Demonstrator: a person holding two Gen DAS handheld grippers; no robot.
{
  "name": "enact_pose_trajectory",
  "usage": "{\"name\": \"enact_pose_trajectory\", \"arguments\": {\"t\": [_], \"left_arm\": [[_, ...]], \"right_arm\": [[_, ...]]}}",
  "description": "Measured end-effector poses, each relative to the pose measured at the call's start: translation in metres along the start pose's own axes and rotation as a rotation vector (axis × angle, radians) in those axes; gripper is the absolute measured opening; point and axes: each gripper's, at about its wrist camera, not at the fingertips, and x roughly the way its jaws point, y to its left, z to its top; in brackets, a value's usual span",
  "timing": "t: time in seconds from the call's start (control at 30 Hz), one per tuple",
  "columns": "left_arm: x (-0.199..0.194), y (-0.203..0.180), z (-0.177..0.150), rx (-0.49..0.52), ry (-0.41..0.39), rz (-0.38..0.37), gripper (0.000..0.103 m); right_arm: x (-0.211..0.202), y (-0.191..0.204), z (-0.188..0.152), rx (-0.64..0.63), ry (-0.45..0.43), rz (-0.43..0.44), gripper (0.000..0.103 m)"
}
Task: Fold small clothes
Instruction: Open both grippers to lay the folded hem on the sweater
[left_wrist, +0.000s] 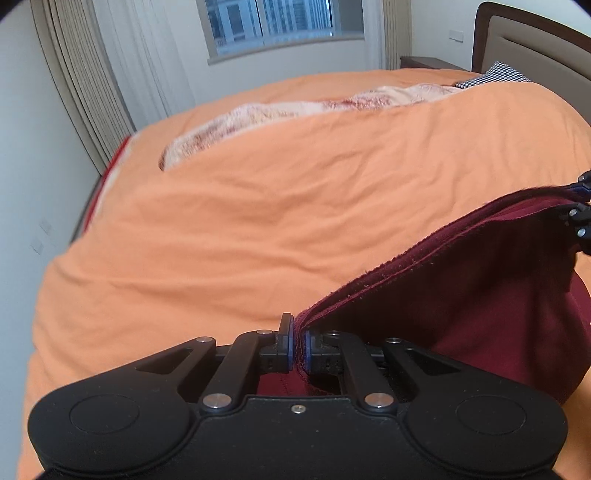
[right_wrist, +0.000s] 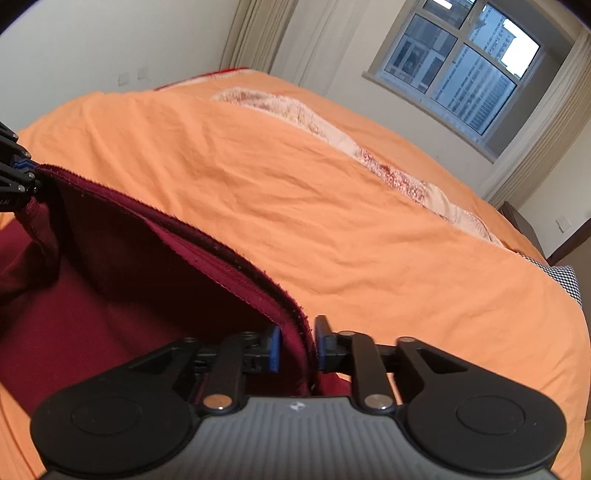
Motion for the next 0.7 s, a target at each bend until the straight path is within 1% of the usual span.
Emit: {"name": "enact_pose_trajectory", "arguments": {"t": [0.03, 0.07, 0.1, 0.13, 0.17, 0.23, 0.27, 0.3, 0.33, 0.43, 0.47, 0.5, 0.53, 0.67, 0.7], "left_arm": [[0.005, 0.002, -0.001, -0.006, 0.006, -0.011, 0.011], [0.011, 0.004, -0.001, -0.012, 0.012, -0.018, 0.015], [0.014, 0.005, -0.002, -0.018, 0.018, -0.030, 0.025], [0.017, 0.006, -0.003, -0.027, 0.023, -0.044, 0.035], [0.017, 0.007, -0.004, -0.039, 0.024, -0.054, 0.042], [0.016, 0.012, -0.008, -0.067, 0.010, -0.064, 0.060], [0.014, 0.016, -0.009, -0.078, 0.001, -0.064, 0.067], [0.012, 0.019, -0.011, -0.089, -0.005, -0.055, 0.083], [0.010, 0.023, -0.012, -0.099, -0.011, -0.041, 0.089], [0.002, 0.035, -0.024, -0.121, -0.015, -0.006, 0.091], [0.000, 0.039, -0.029, -0.129, -0.007, -0.001, 0.092], [-0.002, 0.043, -0.035, -0.140, 0.001, 0.004, 0.093], [-0.005, 0.046, -0.043, -0.151, 0.010, 0.004, 0.093], [-0.021, 0.052, -0.080, -0.195, 0.063, -0.035, 0.096], [-0.025, 0.052, -0.091, -0.204, 0.078, -0.043, 0.097]], "right_arm": [[0.003, 0.001, 0.001, 0.001, 0.008, -0.007, 0.045], [0.006, 0.001, 0.001, 0.004, 0.013, -0.016, 0.049], [0.005, 0.001, 0.000, 0.009, 0.018, -0.024, 0.056], [0.005, 0.001, -0.001, 0.016, 0.022, -0.032, 0.059], [0.006, 0.002, -0.001, 0.021, 0.027, -0.039, 0.062], [0.003, 0.004, -0.003, 0.032, 0.033, -0.055, 0.074], [0.002, 0.004, -0.004, 0.038, 0.036, -0.060, 0.076], [0.002, 0.004, -0.006, 0.040, 0.036, -0.061, 0.078], [0.001, 0.006, -0.008, 0.047, 0.044, -0.062, 0.082], [0.002, 0.011, -0.018, 0.068, 0.082, -0.053, 0.084], [0.003, 0.014, -0.023, 0.077, 0.099, -0.046, 0.086], [0.004, 0.016, -0.030, 0.085, 0.114, -0.037, 0.091], [0.003, 0.020, -0.037, 0.088, 0.128, -0.030, 0.092], [0.002, 0.033, -0.064, 0.107, 0.206, -0.017, 0.093], [0.001, 0.035, -0.071, 0.122, 0.220, -0.011, 0.094]]}}
